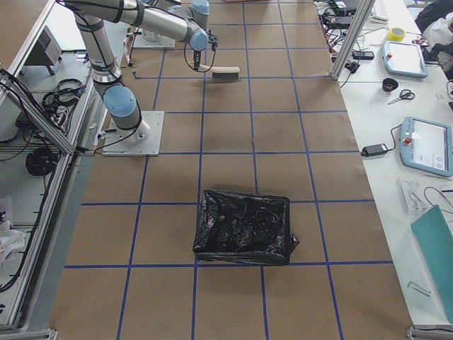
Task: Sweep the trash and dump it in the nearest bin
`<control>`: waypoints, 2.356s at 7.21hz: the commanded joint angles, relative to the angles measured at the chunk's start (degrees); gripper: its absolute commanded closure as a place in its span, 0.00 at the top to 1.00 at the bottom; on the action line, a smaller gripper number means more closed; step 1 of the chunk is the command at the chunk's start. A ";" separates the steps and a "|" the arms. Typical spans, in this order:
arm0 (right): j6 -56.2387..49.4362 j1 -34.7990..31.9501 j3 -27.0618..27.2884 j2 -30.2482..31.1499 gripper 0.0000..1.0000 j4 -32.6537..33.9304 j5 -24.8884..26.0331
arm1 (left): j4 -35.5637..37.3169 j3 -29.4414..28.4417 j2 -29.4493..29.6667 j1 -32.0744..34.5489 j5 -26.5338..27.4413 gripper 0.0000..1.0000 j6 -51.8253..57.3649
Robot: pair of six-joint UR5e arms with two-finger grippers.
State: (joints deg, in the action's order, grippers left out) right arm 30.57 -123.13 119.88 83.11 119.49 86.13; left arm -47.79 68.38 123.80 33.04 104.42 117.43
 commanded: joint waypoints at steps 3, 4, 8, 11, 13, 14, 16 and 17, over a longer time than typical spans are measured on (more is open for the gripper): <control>0.19 0.00 0.70 -1.01 0.00 1.08 0.00 | 9.28 3.16 -1.45 3.17 6.21 0.00 5.52; 0.19 0.00 1.49 -1.28 0.00 3.27 0.09 | 10.16 4.29 -2.23 3.35 6.67 0.00 5.79; -0.42 0.00 1.41 -1.54 0.54 3.55 0.35 | 21.50 10.71 -5.05 4.05 8.60 0.00 8.79; -0.51 0.09 1.23 -1.54 0.63 3.64 0.53 | 21.51 10.63 -5.58 4.05 8.43 0.00 8.96; -0.77 0.26 0.10 -1.46 0.65 3.64 1.14 | 19.24 10.11 -7.85 5.88 8.43 0.00 9.05; -1.29 0.52 -1.48 -1.11 0.67 3.21 1.40 | 15.31 9.49 -9.96 8.60 8.60 0.00 8.09; -1.47 1.66 -6.04 -0.49 0.76 1.19 1.32 | 4.08 9.31 -13.74 13.08 7.82 0.00 -1.17; -3.13 2.28 -9.11 0.29 0.80 -2.56 1.32 | -1.29 9.31 -15.76 16.15 7.90 0.00 -8.46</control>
State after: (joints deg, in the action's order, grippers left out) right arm 28.75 -121.63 114.13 82.63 120.28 87.49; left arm -42.26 77.75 110.46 45.83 112.41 116.77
